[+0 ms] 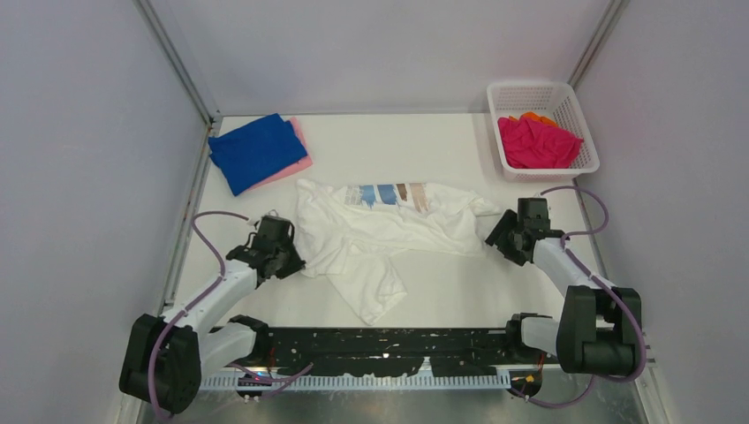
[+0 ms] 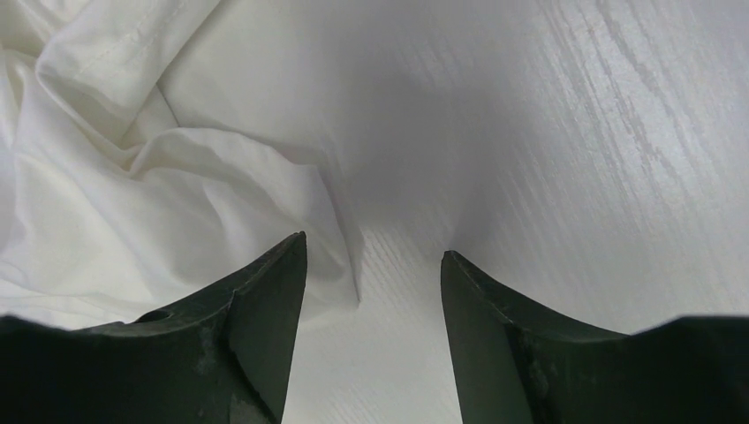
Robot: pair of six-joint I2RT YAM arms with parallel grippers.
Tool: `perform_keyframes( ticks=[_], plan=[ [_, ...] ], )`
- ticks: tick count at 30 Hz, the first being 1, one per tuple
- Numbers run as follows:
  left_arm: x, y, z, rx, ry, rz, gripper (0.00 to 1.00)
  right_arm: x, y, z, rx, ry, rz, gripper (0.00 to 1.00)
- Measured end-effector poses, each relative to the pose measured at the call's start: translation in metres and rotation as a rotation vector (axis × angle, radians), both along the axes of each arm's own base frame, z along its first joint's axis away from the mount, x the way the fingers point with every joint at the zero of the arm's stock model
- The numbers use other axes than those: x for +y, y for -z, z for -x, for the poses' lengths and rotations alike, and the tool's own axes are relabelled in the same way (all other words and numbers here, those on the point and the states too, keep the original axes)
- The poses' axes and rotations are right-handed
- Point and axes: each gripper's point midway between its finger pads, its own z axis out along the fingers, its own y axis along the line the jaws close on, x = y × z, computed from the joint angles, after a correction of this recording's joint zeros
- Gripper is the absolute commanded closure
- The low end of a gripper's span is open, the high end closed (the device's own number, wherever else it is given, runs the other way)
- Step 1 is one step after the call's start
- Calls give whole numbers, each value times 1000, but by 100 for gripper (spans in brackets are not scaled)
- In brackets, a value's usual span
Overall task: Fold and stack the t-shirts
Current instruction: Flatten out the tshirt
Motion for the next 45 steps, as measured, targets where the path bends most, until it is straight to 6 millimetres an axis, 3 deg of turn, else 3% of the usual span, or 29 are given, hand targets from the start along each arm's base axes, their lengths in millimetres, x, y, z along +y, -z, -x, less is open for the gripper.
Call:
perform_keyframes(
  ticks=[8,12,14,19,23,25,27,30,32,34,38,45],
  plan=[
    [2,-3,2,-29,0,-1,100,25,3,-17,-10,-62,-33,51],
    [2,-7,1,-48,0,5,100,40,5,-17,-2,-100,-25,71],
    [2,-12,-1,-69,0,12,100,47,6,-14,4,-115,-20,90],
    [2,-30,-6,-141,-9,24,100,51,7,-10,14,-109,5,95],
    [7,-67,-18,-243,-35,19,100,44,-15,-14,-58,-88,34,95],
    [9,-104,-27,-343,-48,21,100,42,-43,-21,-150,-81,40,95],
    [11,-153,-36,-481,-63,44,100,40,-88,-31,-289,-78,47,95],
    [17,-230,-34,-694,-76,84,100,37,-172,-41,-528,-71,51,95],
    [21,-270,-28,-802,-77,104,100,35,-221,-37,-657,-65,55,95],
    [25,-314,-15,-919,-74,125,100,31,-266,-26,-769,-59,63,95],
    [36,-390,12,-1106,-68,145,100,24,-331,1,-917,-52,77,95],
    [59,-515,80,-1409,-53,148,100,12,-444,70,-1176,-45,96,95]
  ],
)
